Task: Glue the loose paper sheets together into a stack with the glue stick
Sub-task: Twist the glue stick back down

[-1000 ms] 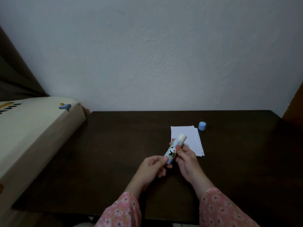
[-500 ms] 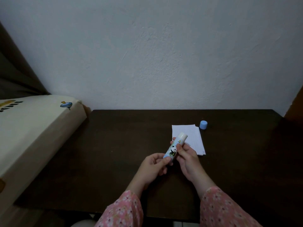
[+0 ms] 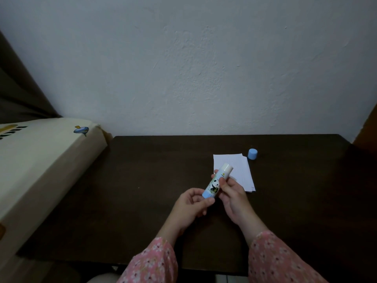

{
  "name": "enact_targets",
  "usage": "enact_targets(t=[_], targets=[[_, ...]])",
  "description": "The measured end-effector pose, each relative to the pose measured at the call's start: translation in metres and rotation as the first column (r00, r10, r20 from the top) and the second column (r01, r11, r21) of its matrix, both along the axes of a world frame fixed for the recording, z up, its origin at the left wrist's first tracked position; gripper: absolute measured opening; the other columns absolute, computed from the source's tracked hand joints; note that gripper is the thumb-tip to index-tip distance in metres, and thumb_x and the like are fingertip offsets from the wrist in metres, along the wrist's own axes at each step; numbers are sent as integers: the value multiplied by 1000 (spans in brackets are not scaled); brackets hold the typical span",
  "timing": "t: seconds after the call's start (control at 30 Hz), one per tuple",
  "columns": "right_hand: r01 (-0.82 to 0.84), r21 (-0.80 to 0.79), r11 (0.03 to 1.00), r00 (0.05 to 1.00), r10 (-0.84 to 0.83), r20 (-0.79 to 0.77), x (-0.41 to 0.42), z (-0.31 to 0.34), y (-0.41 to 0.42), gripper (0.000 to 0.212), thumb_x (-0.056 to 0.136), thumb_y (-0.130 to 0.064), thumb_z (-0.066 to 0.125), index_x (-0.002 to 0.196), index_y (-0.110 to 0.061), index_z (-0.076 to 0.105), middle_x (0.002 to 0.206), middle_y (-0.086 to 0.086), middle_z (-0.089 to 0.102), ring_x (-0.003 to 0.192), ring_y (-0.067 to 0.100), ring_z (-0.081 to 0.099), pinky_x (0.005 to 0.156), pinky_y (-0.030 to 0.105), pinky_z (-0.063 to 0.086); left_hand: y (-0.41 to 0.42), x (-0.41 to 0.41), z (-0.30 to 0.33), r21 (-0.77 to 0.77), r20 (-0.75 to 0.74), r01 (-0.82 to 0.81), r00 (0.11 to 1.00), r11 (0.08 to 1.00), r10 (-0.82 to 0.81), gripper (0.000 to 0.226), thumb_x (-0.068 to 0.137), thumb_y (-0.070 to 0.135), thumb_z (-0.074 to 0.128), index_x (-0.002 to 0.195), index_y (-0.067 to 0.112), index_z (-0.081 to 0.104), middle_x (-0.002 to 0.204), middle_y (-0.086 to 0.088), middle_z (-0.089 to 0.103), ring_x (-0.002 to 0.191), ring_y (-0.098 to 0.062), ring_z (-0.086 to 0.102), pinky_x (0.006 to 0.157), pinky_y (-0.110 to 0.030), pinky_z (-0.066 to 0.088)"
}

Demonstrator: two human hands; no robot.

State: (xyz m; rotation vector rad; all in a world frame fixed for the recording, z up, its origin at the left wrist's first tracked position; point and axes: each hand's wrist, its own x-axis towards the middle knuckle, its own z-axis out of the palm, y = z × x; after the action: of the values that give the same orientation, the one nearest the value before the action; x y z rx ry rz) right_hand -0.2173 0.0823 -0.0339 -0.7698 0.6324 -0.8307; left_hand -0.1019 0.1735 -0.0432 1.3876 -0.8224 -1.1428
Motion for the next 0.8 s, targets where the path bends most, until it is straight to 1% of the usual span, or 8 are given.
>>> enact_targets(t=[0.17,0.27,0.37,0.43,0.5,0.63,0.7,0.8], targets=[[6,4,1000,999,-6,34,1,2,1,17,96,-8,48,106,-13,62,111,10,64,106,23,59,87,36,50,-2,-1,0,-7,11,21,1000,1000,-21,20,94,20,58,105,4,63,85,-7,71,54,-9,50,50,-17,38],[24,5,1000,999,-24,41,1,2,1,19,96,-7,47,108,-11,62,106,8,64,103,21,59,86,35,49,-3,-1,0,3,4,14,1000,1000,-14,22,98,23,51,103,8,66,86,-10,71,54,-10,49,50,-18,37],[32,14,999,998,-33,54,1,0,0,23,96,-9,48,115,-8,60,108,8,65,104,21,59,86,35,50,-3,-2,0,-15,11,-10,1000,1000,10,25,91,29,60,104,8,66,84,-12,66,53,-11,49,49,-18,37],[24,12,1000,999,-25,41,1,1,0,19,95,-9,49,108,-12,62,109,8,65,106,21,59,91,38,49,-2,-3,0,-25,-4,-14,1000,1000,14,37,82,24,70,111,4,59,84,-11,63,54,-10,52,49,-18,38],[13,8,1000,1000,-13,24,1,0,0,18,95,-8,50,106,-13,63,110,8,65,107,20,59,90,37,49,-1,-2,0,-20,-9,-19,1000,1000,18,38,80,16,73,111,2,57,81,-8,61,54,-9,53,49,-18,40],[-4,-5,1000,1000,4,15,1,-2,-1,18,95,-8,51,108,-13,62,112,8,65,109,20,59,95,40,48,-1,-2,-1,-17,8,-22,1000,1000,22,30,86,13,68,111,-1,60,71,-3,59,51,-7,50,49,-16,39],[2,-12,1000,1000,-1,14,1,-2,-1,20,95,-7,49,111,-11,61,110,8,65,106,20,59,91,37,49,0,-2,0,-12,36,-4,999,1000,4,25,92,16,61,110,0,62,68,1,64,50,-5,49,49,-15,38],[12,-14,1000,1000,-12,19,2,-1,0,20,96,-7,48,112,-10,60,110,9,65,106,20,59,86,34,49,-2,-2,1,-4,51,2,999,1000,-2,24,98,20,52,108,3,65,79,-2,69,52,-6,49,51,-17,37]])
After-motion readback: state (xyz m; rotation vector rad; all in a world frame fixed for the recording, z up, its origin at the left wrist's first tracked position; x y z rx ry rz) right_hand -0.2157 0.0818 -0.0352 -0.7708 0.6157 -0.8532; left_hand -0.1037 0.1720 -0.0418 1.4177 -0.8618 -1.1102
